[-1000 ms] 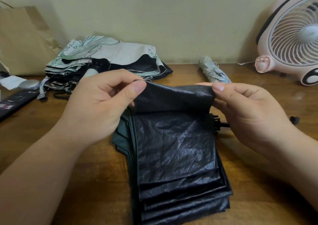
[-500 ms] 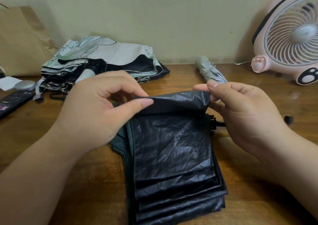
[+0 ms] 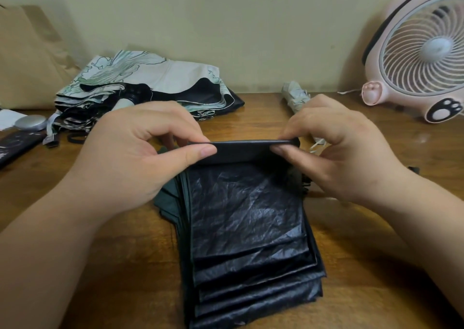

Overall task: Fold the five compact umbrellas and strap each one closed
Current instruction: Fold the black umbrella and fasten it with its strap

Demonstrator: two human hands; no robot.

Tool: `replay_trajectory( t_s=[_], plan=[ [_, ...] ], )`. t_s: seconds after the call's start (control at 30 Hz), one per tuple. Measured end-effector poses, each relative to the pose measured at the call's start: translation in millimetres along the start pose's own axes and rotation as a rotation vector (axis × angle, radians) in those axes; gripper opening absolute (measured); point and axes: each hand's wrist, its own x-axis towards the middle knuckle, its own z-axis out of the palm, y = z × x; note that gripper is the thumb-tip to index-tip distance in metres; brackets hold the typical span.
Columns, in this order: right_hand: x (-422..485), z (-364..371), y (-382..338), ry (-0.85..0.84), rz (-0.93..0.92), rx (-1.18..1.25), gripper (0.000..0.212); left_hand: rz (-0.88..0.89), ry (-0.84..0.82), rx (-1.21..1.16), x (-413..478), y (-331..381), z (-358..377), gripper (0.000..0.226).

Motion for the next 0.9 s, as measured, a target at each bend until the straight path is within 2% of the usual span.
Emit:
replay_trajectory(
  t_s=[0.23, 0.37, 0.43, 0.57, 0.77, 0.9],
  plan=[
    [-5, -14, 0, 0.006, 0.024, 0.16, 0.01, -0.019, -0.026, -0.042, 0, 0, -5, 0.007],
    [-8, -17, -5, -0.033, 0.02, 0.202, 0.008, -0.011, -0.071, -0.062, -1, -1, -8, 0.017],
    [-9, -20, -7, -0.075, 0.012, 0.213, 0.006, 0.007, -0.081, -0.048, -1, -2, -9, 0.023],
    [-10, -24, -11, -0.212, -0.012, 0.216, 0.005, 0.039, -0.156, 0.013, -1, 1, -9, 0.018],
    [-12, -23, -18, -0.388, -0.058, 0.156, 0.008, -0.061, -0.358, -0.045, -4, 3, -12, 0.009],
    [-14, -20, -21, -0.457, -0.045, 0.131, 0.01, -0.145, -0.239, 0.006, -3, 6, 4, 0.018]
  ],
)
